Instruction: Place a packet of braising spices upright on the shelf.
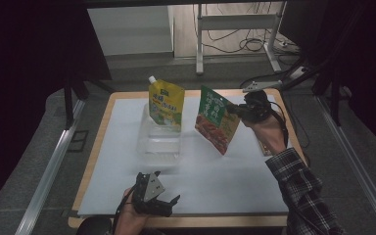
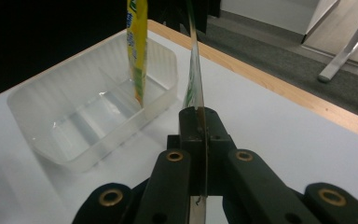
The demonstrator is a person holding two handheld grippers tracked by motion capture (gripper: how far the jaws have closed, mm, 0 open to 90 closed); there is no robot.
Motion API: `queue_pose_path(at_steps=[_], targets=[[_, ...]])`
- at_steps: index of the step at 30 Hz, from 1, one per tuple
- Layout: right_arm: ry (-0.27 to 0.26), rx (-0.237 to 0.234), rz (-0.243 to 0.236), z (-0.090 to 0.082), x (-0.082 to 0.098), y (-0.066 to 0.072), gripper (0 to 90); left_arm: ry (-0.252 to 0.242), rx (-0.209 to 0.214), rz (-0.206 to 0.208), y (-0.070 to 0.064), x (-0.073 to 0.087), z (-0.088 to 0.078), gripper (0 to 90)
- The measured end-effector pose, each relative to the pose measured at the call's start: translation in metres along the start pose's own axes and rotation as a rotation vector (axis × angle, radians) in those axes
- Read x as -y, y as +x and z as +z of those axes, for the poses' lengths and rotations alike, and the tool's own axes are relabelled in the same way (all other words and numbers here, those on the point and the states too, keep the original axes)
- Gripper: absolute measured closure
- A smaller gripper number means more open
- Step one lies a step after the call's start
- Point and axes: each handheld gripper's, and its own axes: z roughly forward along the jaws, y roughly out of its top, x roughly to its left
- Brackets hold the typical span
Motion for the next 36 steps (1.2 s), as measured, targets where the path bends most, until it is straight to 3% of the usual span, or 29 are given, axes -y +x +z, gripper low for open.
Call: queue_pose_path(at_steps=[13,22,36], targets=[[0.001,-0.011,-0.063,-0.011,-0.016,0.012,89.2,-0.035,0.025,-0.041,0.002,0.000,-0.002,0.9],[-0.019,-0.075,-0.105,-0.021,-0.027,0.026,89.2,-0.049,0.040,-0.046,0.002,0.000,-0.002,0.0],[-0.033,-0.131,-0.142,-0.023,-0.047,0.042,89.1,-0.058,0.042,-0.053,0.003,0.000,-0.002,0.0]])
